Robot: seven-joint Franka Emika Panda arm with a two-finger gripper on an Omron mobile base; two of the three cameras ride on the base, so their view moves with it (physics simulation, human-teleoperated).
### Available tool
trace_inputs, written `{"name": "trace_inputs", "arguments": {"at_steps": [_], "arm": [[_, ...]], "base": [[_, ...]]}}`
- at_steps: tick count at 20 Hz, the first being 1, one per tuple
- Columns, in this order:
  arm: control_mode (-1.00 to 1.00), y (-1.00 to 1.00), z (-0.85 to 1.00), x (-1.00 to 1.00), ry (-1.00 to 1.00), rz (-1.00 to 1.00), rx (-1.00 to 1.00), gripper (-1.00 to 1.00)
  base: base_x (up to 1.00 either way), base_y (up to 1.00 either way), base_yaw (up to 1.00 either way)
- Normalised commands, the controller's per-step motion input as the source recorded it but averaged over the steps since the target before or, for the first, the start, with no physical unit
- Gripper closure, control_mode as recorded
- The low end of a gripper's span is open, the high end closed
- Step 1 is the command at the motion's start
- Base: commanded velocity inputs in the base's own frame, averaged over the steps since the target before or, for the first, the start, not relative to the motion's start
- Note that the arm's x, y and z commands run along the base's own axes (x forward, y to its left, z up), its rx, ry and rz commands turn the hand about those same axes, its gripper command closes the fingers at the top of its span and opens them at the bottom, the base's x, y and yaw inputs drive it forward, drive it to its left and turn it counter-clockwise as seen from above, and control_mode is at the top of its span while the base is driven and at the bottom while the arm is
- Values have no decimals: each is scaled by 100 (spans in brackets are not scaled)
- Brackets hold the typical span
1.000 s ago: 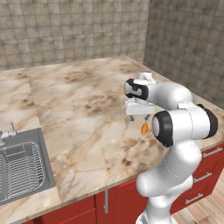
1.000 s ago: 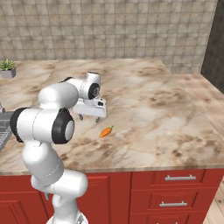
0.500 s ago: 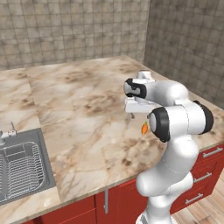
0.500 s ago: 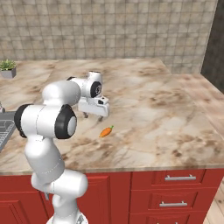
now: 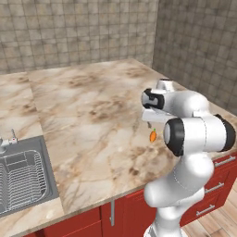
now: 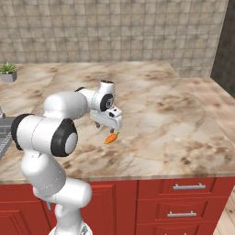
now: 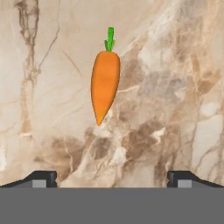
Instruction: Place the two vegetables and bowl onto the tray for setting up a vegetable dip station.
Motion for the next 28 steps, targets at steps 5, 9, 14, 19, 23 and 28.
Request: {"name": "trace_inputs", "arguments": {"at_steps": [5,9,14,19,23,28], "arm": [[-100,-1,-5,6,-2,-1,-1,-100],[-100,-4,-11,51,0,-1,-2,-100],[-100,-30,-10,51,1,-5,0,-100],[-100,-21,-20,7,1,-6,-1,-100],[-100,0,-23,9,0,0,0,-100],[-100,4,-30,7,-2,0,-2,-100]], "base": [[0,0,0],[0,0,0],[0,0,0],[0,0,0],[0,0,0],[0,0,0]]}}
